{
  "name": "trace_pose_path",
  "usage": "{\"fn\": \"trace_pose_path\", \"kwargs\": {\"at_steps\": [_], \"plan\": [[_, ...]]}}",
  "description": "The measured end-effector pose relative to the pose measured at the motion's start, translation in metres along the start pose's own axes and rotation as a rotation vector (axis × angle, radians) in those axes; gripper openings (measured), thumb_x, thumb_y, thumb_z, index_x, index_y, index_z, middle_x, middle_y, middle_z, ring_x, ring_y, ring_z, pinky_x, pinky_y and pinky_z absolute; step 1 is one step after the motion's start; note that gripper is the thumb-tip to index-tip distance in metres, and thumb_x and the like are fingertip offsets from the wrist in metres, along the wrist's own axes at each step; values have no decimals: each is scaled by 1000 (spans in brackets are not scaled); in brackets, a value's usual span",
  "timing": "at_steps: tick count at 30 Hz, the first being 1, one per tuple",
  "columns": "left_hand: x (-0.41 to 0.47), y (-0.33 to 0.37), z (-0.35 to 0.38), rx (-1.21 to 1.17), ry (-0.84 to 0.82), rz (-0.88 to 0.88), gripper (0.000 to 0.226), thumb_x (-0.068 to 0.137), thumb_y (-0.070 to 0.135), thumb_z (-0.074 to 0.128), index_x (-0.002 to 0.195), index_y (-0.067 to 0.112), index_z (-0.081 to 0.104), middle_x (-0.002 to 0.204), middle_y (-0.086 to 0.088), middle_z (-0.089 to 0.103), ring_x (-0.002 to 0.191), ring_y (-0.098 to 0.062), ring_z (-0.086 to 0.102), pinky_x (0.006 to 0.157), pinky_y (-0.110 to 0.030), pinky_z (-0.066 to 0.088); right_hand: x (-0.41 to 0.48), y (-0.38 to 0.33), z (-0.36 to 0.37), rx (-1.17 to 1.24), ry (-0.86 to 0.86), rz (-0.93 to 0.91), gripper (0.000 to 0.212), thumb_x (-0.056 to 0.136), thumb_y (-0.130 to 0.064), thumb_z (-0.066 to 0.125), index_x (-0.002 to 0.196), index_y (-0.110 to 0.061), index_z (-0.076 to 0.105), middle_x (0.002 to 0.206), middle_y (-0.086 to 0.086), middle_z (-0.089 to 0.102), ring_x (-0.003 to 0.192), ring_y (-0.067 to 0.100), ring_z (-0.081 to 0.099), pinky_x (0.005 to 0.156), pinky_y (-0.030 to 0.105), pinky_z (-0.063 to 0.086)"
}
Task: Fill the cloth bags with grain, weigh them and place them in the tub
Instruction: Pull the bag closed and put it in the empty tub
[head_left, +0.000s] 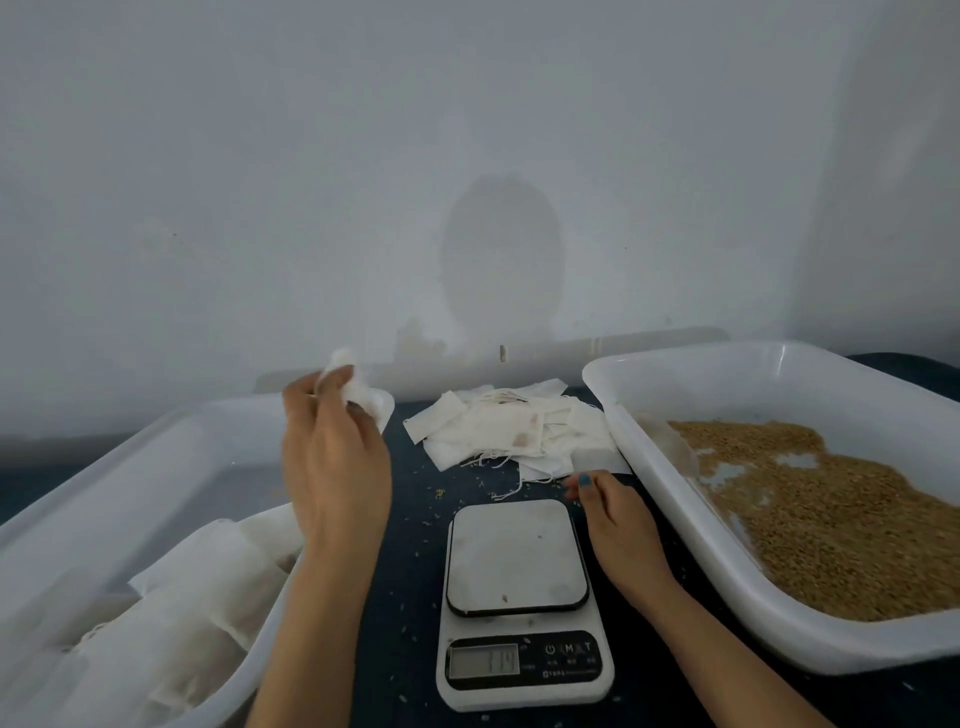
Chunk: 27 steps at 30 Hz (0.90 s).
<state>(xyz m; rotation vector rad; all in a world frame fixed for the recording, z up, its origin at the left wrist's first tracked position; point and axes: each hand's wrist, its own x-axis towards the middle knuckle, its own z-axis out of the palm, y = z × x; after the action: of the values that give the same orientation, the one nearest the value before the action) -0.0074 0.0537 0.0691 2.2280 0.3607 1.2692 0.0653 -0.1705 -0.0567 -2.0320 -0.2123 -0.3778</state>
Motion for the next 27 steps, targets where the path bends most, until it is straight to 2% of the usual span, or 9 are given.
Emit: {"fn": "trace_pose_path", "kwargs": {"at_steps": [2, 7, 10, 14, 19, 21, 23, 25, 27], "plan": [[9, -3, -10, 164, -30, -55, 42, 100, 7, 45, 140, -2, 46, 148, -11, 38, 121, -37, 50, 101, -47, 37, 0, 0, 0, -10, -2, 10, 25, 104, -26, 43, 99, -21, 67, 92, -8, 68, 86, 2, 60, 69, 15, 42], [11, -23, -18, 508, -408, -361, 59, 106, 32, 32, 149, -8, 25, 161, -1, 10, 148, -25, 12, 111, -69, 20, 1, 0, 0, -12, -9, 21, 23, 104, -20, 44, 102, -21, 67, 96, -9, 68, 91, 5, 61, 72, 15, 42], [9, -38, -11, 681, -703, -430, 67, 105, 50, 16, 151, 4, 31, 160, -4, 12, 146, -27, 19, 115, -63, 17, 0, -1, -1, -6, -9, 22, 23, 104, -19, 44, 104, -20, 67, 97, -8, 68, 93, 8, 61, 77, 23, 46], [12, -52, -3, 677, -837, -341, 85, 97, 65, 6, 138, 5, 51, 148, -14, 40, 130, -35, 45, 111, -48, 32, 0, -1, -1, -5, -9, 30, 23, 104, -22, 44, 105, -19, 67, 97, -8, 69, 94, 9, 61, 82, 28, 47], [14, -50, -7, 727, -814, -293, 81, 96, 66, 4, 124, 11, 57, 125, -13, 57, 114, -33, 55, 107, -46, 38, 0, -2, -1, 2, -10, 27, 23, 104, -20, 44, 103, -21, 67, 96, -9, 68, 93, 8, 61, 81, 28, 48], [12, -38, -8, 783, -741, -242, 76, 97, 64, 6, 126, 13, 54, 127, -12, 56, 118, -32, 53, 107, -46, 37, 0, -1, -1, -2, -11, 24, 23, 104, -21, 44, 104, -20, 67, 97, -9, 69, 93, 9, 62, 82, 29, 49], [10, -18, -5, 879, -592, -63, 66, 101, 58, 12, 133, 14, 49, 136, -12, 53, 129, -33, 45, 111, -46, 31, 0, 0, 0, -7, -17, 18, 22, 104, -21, 45, 106, -20, 67, 98, -9, 69, 94, 9, 62, 82, 28, 49], [6, -4, 10, 703, -459, 203, 51, 104, 46, 24, 137, 15, 48, 140, -8, 51, 131, -29, 41, 111, -41, 28, 0, 0, 1, -8, -24, 17, 22, 103, -20, 45, 106, -21, 67, 99, -10, 69, 95, 7, 61, 80, 25, 47], [5, 4, 34, 350, -518, 381, 40, 105, 33, 36, 140, 17, 48, 142, -4, 50, 130, -26, 42, 111, -37, 29, 1, 1, 0, -6, -26, 16, 22, 103, -20, 45, 106, -21, 67, 98, -10, 69, 93, 6, 61, 75, 18, 44]]}}
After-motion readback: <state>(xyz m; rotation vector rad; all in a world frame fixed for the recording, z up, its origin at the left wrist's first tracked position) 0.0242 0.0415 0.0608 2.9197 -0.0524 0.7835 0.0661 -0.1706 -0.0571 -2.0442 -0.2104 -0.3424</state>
